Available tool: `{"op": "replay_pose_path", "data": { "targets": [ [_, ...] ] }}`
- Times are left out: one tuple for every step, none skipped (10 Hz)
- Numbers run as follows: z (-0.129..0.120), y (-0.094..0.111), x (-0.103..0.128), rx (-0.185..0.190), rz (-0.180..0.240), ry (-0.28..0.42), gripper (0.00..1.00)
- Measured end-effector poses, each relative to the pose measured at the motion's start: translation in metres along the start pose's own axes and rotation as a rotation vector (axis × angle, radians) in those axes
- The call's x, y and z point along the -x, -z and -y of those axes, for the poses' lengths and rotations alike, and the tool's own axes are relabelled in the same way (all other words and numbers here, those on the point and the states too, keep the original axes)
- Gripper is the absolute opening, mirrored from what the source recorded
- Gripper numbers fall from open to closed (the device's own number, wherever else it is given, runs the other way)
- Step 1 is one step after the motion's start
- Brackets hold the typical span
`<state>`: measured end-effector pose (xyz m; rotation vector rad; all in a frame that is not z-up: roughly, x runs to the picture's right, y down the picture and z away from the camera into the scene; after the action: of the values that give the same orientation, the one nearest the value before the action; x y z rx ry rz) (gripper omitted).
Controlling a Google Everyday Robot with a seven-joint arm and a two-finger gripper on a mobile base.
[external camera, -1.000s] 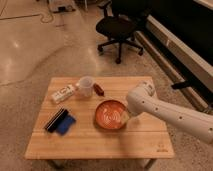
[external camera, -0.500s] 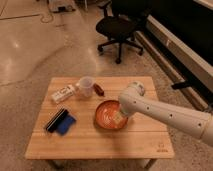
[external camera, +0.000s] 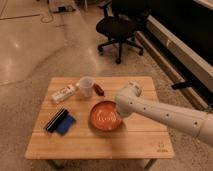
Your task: Drag the ceramic bowl in a circle
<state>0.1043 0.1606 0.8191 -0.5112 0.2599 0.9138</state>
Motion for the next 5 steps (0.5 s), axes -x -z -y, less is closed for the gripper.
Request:
{"op": "replay_pose_path", "data": {
  "targets": [
    [-0.006,0.005,-0.015,-0.002,-0.015,0.007,0.16],
    [-0.014,0.008,-0.024,0.001,-0.017,0.005,0.16],
    [-0.017,0.009,-0.030,0.003,-0.015,0.006,0.16],
    [-0.012,0.011,-0.036,0.007,-0.015,0.000,0.16],
    [-0.008,0.011,-0.034,0.006,-0.014,0.003,0.16]
  ]
}}
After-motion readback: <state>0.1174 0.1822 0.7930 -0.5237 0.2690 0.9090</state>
